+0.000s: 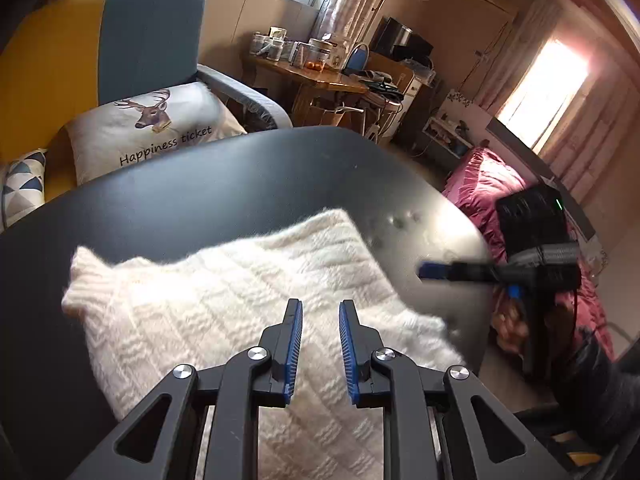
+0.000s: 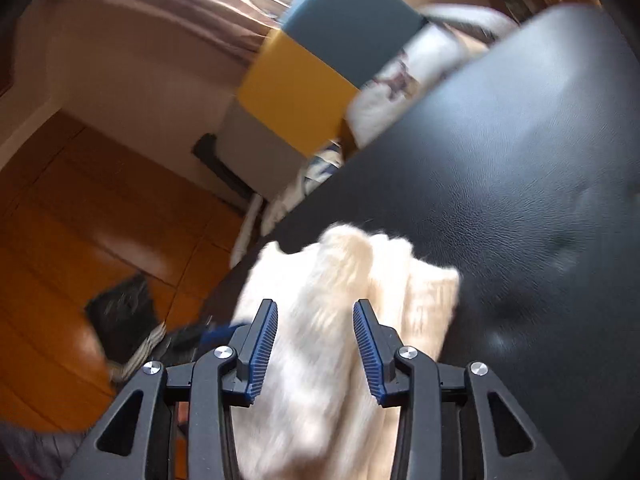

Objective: Fold clothes

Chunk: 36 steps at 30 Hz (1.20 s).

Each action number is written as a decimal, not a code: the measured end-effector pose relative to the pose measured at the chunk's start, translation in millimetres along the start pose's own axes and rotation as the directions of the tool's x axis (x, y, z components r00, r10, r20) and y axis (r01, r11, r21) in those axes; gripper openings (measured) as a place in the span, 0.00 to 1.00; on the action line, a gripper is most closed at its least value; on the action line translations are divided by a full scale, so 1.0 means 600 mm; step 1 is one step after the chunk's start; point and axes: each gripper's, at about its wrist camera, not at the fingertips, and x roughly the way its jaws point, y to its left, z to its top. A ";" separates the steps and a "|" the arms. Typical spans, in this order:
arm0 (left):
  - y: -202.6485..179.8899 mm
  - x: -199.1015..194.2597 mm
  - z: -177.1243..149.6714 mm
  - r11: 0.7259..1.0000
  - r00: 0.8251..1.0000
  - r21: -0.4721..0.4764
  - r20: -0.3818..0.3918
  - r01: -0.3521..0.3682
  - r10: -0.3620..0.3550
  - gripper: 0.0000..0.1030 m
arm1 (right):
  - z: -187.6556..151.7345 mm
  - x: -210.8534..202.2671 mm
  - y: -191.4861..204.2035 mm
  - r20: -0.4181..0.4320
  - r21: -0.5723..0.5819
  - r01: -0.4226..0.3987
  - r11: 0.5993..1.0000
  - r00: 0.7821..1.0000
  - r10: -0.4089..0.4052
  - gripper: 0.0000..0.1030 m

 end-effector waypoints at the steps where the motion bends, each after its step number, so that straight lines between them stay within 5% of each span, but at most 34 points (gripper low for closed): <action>1: -0.001 0.004 -0.008 1.000 1.000 0.007 -0.004 -0.002 0.002 0.18 | 0.011 0.016 0.004 -0.018 0.012 0.017 1.000 1.000 -0.017 0.39; 5: -0.006 0.014 -0.029 1.000 1.000 0.028 0.002 -0.002 0.002 0.18 | 0.032 0.046 0.061 -0.031 -0.115 0.122 0.986 0.991 -0.127 0.13; 8: -0.012 0.012 -0.033 0.999 1.000 0.050 0.020 0.005 -0.006 0.25 | 0.043 0.023 0.099 0.041 -0.213 0.197 0.957 0.980 -0.193 0.12; 12: -0.033 0.010 -0.047 0.994 0.999 0.109 0.032 0.008 -0.012 0.39 | 0.025 0.039 0.039 -0.002 -0.196 0.388 0.901 0.918 -0.396 0.07; 17: -0.064 0.041 -0.088 0.980 1.000 0.197 -0.031 0.008 -0.002 0.50 | -0.008 0.041 -0.035 0.024 -0.054 0.286 0.957 0.958 -0.285 0.05; 20: -0.088 0.045 -0.101 0.970 1.000 0.241 -0.012 -0.013 0.016 0.57 | -0.005 0.042 -0.026 0.017 -0.092 0.317 0.944 0.948 -0.317 0.05; 24: -0.092 0.045 -0.073 0.983 1.000 0.185 0.000 -0.006 0.006 0.56 | 0.005 0.036 -0.007 0.005 -0.126 0.336 0.933 0.941 -0.339 0.09; 30: -0.093 0.066 -0.034 0.988 0.999 0.151 -0.021 -0.028 0.031 0.56 | -0.026 -0.070 0.061 0.118 -0.247 0.250 0.936 0.967 -0.227 0.12; 36: -0.068 0.065 0.012 0.995 1.000 0.095 -0.004 -0.023 0.023 0.56 | -0.148 -0.096 0.148 -0.082 -0.478 0.039 0.878 0.993 -0.089 0.13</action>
